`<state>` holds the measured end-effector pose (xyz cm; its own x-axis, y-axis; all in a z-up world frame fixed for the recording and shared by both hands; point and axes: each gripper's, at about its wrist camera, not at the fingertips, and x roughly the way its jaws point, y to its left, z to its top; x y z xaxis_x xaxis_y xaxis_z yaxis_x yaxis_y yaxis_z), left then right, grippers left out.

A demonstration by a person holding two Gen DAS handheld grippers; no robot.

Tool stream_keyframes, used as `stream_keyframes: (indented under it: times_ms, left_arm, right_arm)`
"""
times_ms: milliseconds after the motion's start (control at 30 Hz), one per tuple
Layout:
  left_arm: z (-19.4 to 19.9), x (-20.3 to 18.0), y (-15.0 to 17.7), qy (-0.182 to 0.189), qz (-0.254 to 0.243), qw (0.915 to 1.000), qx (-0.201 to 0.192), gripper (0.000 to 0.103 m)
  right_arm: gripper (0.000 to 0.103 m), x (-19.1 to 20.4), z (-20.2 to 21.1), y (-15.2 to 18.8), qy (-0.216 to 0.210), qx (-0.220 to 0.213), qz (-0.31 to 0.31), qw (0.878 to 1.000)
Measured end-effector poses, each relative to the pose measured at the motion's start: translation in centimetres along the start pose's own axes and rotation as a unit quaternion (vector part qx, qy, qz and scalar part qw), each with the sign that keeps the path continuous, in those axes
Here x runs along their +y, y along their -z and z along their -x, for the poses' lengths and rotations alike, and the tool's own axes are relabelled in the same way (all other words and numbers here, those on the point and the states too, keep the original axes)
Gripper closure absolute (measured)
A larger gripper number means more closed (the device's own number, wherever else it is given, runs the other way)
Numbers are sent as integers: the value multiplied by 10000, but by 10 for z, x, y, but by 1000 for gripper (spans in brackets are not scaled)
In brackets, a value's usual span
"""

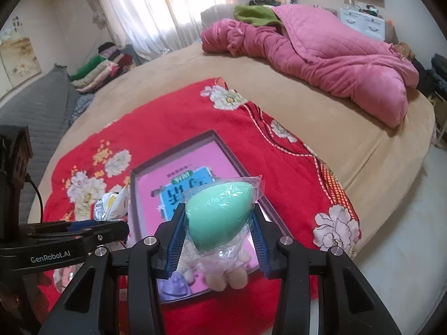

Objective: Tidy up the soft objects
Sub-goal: 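Carry the snack bag with left tool while right tool carries the green sponge toward the tray, then lower the snack bag into the tray with left tool while right tool releases the sponge there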

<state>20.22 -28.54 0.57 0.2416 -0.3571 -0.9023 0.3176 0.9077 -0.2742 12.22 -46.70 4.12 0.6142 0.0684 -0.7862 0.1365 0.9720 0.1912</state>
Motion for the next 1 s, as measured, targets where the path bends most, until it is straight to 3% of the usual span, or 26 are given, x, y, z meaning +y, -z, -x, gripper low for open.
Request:
stream_keyframes:
  times_ms: [567,1000]
  left_arm:
    - [-51,6,-14,-428,-32,9979,485,61]
    - [-79,6,-11,-642,-139,9948,780,61]
  right_arm:
    - [58,-24,-74,19,334,813,-197,9959]
    - [58,-22,-104,24,640,1043,-121,9924]
